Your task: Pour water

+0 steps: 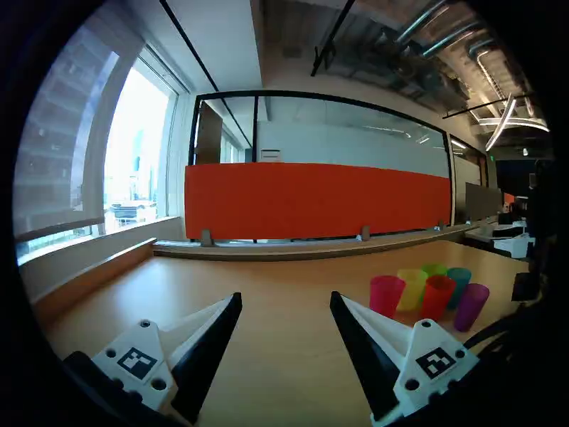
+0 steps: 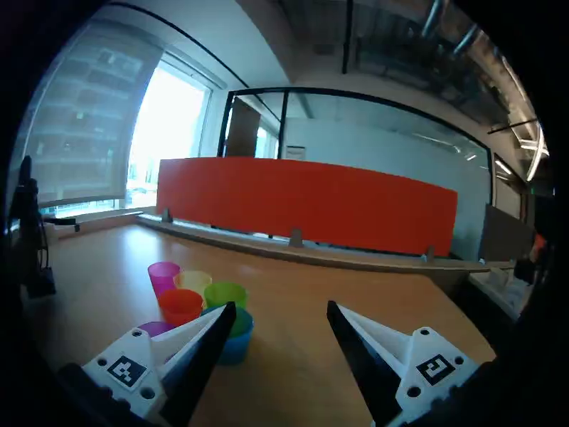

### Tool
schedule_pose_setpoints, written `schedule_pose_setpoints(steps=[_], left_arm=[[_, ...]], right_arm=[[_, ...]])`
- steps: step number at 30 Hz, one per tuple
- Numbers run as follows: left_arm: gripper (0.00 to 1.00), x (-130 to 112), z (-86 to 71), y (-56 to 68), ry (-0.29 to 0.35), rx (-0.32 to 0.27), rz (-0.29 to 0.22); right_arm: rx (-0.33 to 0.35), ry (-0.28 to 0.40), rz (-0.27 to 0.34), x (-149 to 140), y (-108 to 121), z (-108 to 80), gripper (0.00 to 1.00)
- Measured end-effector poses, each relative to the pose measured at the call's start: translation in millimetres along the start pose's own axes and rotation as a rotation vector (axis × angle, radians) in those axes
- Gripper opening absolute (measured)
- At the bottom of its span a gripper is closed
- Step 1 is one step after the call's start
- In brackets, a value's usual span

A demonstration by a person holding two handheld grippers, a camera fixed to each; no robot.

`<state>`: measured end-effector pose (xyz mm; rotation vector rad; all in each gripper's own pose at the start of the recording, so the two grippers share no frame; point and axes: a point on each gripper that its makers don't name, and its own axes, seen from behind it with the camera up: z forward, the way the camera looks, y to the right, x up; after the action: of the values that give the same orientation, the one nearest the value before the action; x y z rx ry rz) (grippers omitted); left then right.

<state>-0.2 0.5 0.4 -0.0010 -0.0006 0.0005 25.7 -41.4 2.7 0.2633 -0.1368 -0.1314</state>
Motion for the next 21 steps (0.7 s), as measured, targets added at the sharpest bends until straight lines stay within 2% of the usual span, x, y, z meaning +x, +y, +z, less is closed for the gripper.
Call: schedule_pose_setpoints(steps=[9,21], left_arm=[[0.92,-5.3,6.2,15.9,-0.031,-0.051,0.02],[0.92,-6.0,6.0,27.1,-0.052,-0.098,0.024]], right_arm=[[0.114,-0.067,-0.052,0.3,-16.7,6.2,1.0],[0.201,-0.133,-0.073,-7.7,-31.6,14.2,1.0]])
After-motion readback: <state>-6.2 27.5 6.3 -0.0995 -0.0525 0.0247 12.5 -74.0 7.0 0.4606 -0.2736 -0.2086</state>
